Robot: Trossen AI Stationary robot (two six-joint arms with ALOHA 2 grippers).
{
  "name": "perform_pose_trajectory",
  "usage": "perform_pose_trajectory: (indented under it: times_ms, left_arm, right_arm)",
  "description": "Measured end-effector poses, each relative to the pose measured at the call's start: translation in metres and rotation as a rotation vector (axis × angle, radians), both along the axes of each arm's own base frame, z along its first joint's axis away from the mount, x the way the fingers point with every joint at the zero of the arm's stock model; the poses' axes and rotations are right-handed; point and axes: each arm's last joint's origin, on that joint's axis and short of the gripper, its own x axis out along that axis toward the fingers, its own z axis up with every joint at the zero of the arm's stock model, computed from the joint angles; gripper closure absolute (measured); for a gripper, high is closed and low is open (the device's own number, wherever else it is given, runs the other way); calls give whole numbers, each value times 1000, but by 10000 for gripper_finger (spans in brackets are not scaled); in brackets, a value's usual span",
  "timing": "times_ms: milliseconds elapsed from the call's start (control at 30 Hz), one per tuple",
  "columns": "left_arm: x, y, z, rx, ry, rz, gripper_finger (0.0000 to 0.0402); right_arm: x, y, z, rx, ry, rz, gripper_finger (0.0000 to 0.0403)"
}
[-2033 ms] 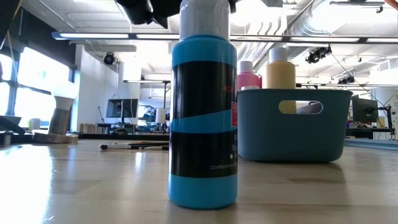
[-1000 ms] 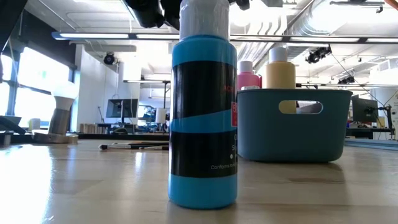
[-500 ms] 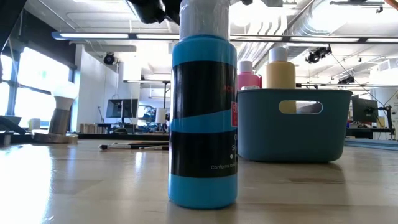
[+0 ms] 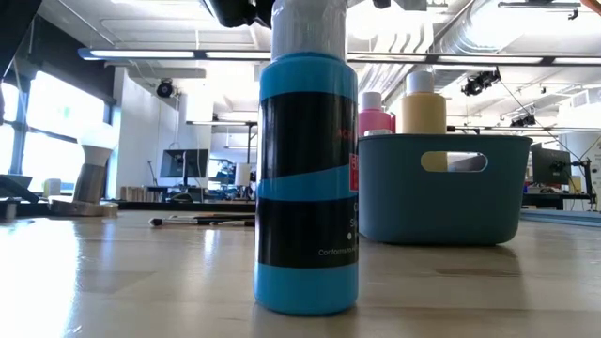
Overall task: Pick & Place Paint Supplies
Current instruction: Put the black and silver paint brush into the green cup
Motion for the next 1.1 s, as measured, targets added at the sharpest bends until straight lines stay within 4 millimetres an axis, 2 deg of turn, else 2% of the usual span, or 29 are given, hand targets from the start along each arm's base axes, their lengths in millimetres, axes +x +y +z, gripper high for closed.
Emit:
perform_pose_trajectory:
  times_ms: [233, 333, 567, 867, 1100]
  left_arm:
    - [0, 0, 1, 0, -9, 7, 373]
    - [0, 0, 1, -2, -7, 13, 390]
    - [0, 0, 0, -1, -1, 11, 379]
    - [0, 0, -2, -1, 19, 7, 392]
    - [1, 0, -4, -2, 42, 10, 388]
  right_arm:
    - [0, 0, 0, 5, 1, 7, 398]
    - [0, 0, 0, 4, 1, 6, 398]
    - [0, 1, 0, 11, 7, 21, 385]
    - [2, 4, 14, 40, -47, 46, 307]
    - [11, 6, 33, 69, -49, 181, 268]
